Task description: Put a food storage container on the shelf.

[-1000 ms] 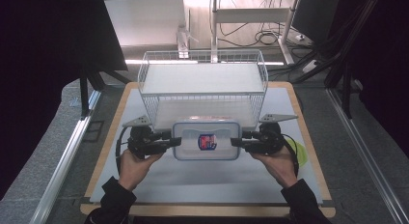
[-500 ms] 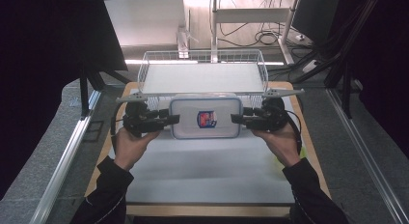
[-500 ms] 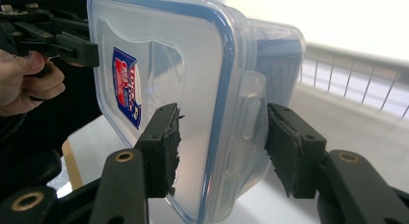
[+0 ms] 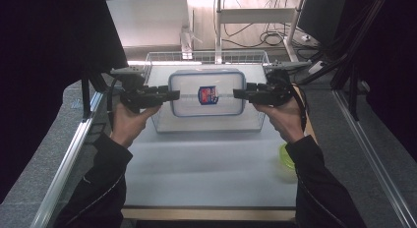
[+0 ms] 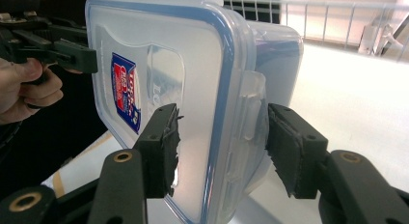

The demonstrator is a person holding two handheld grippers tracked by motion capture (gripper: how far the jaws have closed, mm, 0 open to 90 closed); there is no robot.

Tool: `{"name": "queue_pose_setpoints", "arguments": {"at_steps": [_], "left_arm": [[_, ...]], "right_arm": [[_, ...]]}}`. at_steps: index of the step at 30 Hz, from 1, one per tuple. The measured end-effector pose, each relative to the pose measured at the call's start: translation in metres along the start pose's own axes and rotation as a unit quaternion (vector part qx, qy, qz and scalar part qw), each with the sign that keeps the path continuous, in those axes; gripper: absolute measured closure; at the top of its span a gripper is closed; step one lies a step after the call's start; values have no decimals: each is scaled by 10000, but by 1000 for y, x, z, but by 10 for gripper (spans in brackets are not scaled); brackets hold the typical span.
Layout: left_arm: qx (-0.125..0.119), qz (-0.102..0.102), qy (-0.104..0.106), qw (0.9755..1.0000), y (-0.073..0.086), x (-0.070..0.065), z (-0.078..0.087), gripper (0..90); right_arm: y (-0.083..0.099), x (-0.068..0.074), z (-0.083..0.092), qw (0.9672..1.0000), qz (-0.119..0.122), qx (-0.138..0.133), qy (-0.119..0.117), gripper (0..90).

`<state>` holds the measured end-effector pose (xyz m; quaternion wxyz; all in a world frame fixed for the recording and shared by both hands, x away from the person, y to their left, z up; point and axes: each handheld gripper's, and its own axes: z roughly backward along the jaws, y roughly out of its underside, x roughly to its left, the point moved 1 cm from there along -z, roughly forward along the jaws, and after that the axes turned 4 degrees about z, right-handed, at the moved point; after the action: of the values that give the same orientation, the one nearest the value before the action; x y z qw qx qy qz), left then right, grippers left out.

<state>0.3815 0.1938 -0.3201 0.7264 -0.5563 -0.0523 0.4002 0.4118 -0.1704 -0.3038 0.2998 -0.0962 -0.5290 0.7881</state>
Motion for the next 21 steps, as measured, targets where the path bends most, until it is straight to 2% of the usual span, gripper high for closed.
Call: {"name": "queue_pose_setpoints", "arguments": {"at_steps": [6,10,12,21], "left_arm": [[5,23,23,10000,-21,12,-5,532],[3,120,81,9999,-30,23,-14,531],[-10,177,101,9998,-32,28,-18,530],[-71,431,225,9988,-34,50,-31,526]], "right_arm": [[-19,-12,-6,9999,-88,-65,27,470],[-27,-23,-10,9997,-191,-110,59,470],[-32,-31,-14,9995,-282,-114,93,470],[-38,-47,-26,9985,-528,-164,58,482]]}}
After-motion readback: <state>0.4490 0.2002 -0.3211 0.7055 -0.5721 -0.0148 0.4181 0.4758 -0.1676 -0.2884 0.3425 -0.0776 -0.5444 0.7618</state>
